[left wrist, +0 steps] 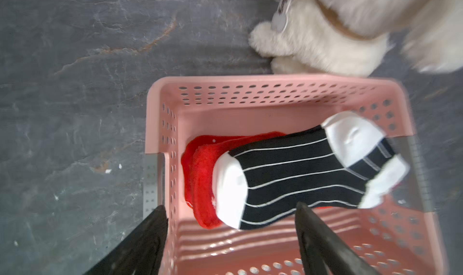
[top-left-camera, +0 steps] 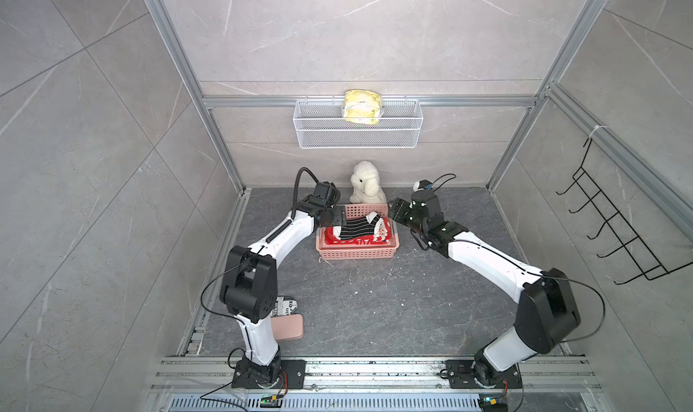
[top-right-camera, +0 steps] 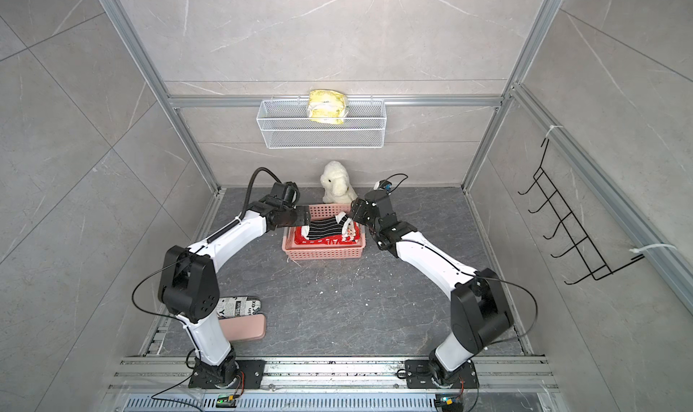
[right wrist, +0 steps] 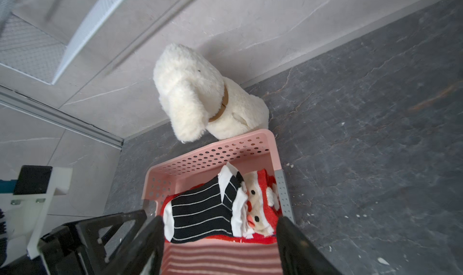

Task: Place the socks together as a pair
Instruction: Reset both arms

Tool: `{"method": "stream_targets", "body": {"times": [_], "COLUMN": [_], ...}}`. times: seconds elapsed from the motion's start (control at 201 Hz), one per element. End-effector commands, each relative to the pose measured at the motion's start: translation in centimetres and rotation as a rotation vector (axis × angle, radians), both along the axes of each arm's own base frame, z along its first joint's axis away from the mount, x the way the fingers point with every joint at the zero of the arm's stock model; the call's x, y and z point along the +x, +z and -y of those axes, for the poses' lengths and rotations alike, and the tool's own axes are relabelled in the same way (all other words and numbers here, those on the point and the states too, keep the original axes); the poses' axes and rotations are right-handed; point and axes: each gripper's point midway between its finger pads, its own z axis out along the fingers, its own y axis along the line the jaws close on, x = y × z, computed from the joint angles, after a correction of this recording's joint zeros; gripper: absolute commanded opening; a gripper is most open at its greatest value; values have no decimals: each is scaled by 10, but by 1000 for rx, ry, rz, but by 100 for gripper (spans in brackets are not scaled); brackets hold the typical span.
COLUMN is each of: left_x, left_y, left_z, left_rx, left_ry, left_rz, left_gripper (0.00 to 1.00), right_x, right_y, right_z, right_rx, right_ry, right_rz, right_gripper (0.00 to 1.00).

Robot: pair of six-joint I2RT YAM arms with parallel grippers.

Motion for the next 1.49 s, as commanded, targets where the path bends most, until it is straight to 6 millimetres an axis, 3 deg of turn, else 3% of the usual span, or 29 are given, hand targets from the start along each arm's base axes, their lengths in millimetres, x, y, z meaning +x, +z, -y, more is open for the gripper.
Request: {"method": "stream_targets", "body": {"times": [0.0,0.184,0.304,0.453,0.562,0.607,0.647,0.771,0.861,0.95,1.179,1.324,1.368,1.393,1.488], "left_x": [-23,-78,-116,-159,-186,-192,-195,-196,-192,-184,-161,-141,-134,-131,-116], "left_y": [81,133,135,114,105,99,92,56,40,33,1,-34,-46,-53,-64], "left_z": [-7,-32,-53,-82,-88,-91,-98,-130,-153,-159,-181,-182,-184,-186,-190], "left_rx": [-82,-150,-176,-193,-287,-298,-285,-125,10,80,386,512,507,498,504], "left_ry": [2,27,54,114,105,112,132,255,337,352,405,362,357,360,354], "left_rz": [164,304,366,399,446,466,480,457,470,531,582,527,508,494,415], "left_gripper": [100,100,100,100,99,99,100,99,99,99,99,100,100,100,99], "right_x": [-24,-75,-108,-151,-176,-185,-192,-206,-206,-196,-161,-134,-125,-121,-92], "right_y": [27,69,85,89,82,77,75,57,37,13,-50,-90,-88,-99,-99], "right_z": [18,50,74,106,128,136,142,169,187,195,180,179,177,175,157], "right_rx": [-44,-53,-75,-94,-80,-64,-45,-61,-155,-319,-542,-706,-724,-753,-842], "right_ry": [6,4,-13,-44,-90,-109,-127,-230,-308,-350,-333,-351,-371,-359,-261], "right_rz": [61,159,195,236,289,316,345,399,401,398,491,442,491,467,461], "right_gripper": [71,71,72,75,78,84,99,100,100,100,100,100,100,100,100]}}
